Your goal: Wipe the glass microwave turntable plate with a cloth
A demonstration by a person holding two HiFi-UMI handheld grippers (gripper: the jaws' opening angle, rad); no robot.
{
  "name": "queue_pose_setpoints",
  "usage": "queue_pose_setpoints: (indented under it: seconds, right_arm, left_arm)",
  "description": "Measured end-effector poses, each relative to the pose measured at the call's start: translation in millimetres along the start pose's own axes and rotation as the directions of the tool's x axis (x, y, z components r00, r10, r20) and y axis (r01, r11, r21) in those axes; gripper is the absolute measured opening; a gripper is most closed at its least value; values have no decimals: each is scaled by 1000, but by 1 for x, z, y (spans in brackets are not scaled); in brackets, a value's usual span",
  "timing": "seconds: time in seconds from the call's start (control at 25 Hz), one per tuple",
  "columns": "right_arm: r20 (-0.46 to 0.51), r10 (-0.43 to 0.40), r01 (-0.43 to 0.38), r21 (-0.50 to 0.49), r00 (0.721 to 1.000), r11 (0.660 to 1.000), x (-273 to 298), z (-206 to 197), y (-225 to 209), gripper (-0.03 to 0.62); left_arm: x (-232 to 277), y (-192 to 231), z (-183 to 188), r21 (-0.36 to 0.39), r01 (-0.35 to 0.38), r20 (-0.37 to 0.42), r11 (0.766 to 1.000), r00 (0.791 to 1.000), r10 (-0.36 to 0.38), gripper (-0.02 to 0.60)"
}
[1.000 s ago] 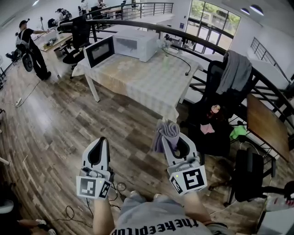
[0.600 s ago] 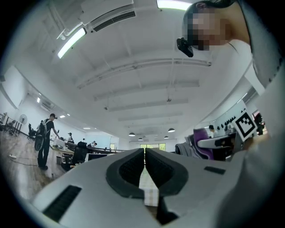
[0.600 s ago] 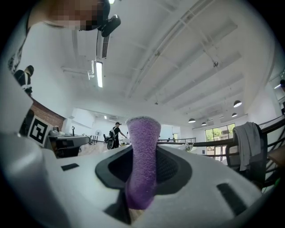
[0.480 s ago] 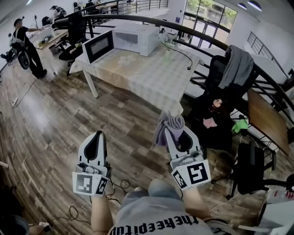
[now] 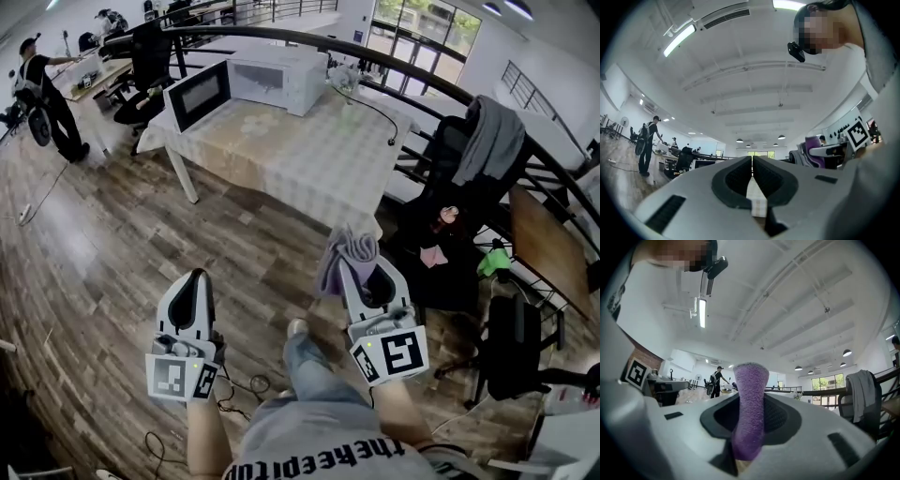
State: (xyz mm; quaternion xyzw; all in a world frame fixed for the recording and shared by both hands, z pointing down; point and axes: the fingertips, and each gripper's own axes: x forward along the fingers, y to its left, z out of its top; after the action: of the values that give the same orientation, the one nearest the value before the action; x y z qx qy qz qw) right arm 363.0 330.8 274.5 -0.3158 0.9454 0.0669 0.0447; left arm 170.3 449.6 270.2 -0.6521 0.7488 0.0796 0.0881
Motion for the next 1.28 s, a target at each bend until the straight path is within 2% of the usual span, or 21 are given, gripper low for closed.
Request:
queue_pose_setpoints:
  seconds: [0.16, 0.32, 0.44, 0.56, 0.72, 0.8, 0.88, 1.0, 1.28]
  right_arm:
    - [23, 12, -12, -10, 1000, 1000, 44, -1, -15, 110]
    - [61, 56, -59, 55, 997, 997, 93, -1, -28, 109]
    - [80, 54, -60, 85, 995, 995, 126, -2, -45, 110]
    - [81, 70, -77, 88, 994, 993, 158, -6, -63, 110]
    - [97, 97, -108, 114, 991, 988, 201, -11, -87, 112]
    - [85, 109, -118, 116, 990, 986, 221, -17, -99, 114]
    - [66, 107, -113, 107, 992, 988, 237, -24, -110, 114]
    - [54, 87, -91, 82, 995, 992, 257, -32, -127, 114]
    - [22, 64, -65, 55, 998, 996, 300, -50, -142, 114]
  left_arm:
    - [35, 25, -4, 17, -22, 5, 1000, 1000, 22, 11]
    - [73, 58, -8, 21, -54, 31, 998, 998, 53, 11]
    - [110, 66, -6, 63, -29, 26, 998, 999, 27, 9]
    - [145, 65, -5, 59, 16, 37, 998, 999, -18, 9]
    - [196, 69, -7, 81, 31, 64, 996, 997, -36, 9]
    - [221, 71, -8, 67, 46, 89, 997, 995, -52, 9]
    - [243, 72, -10, 49, 64, 104, 997, 992, -69, 9]
    - [268, 69, -20, 62, 75, 95, 995, 992, -80, 9]
    - [303, 92, -30, 49, 49, 94, 998, 994, -53, 9]
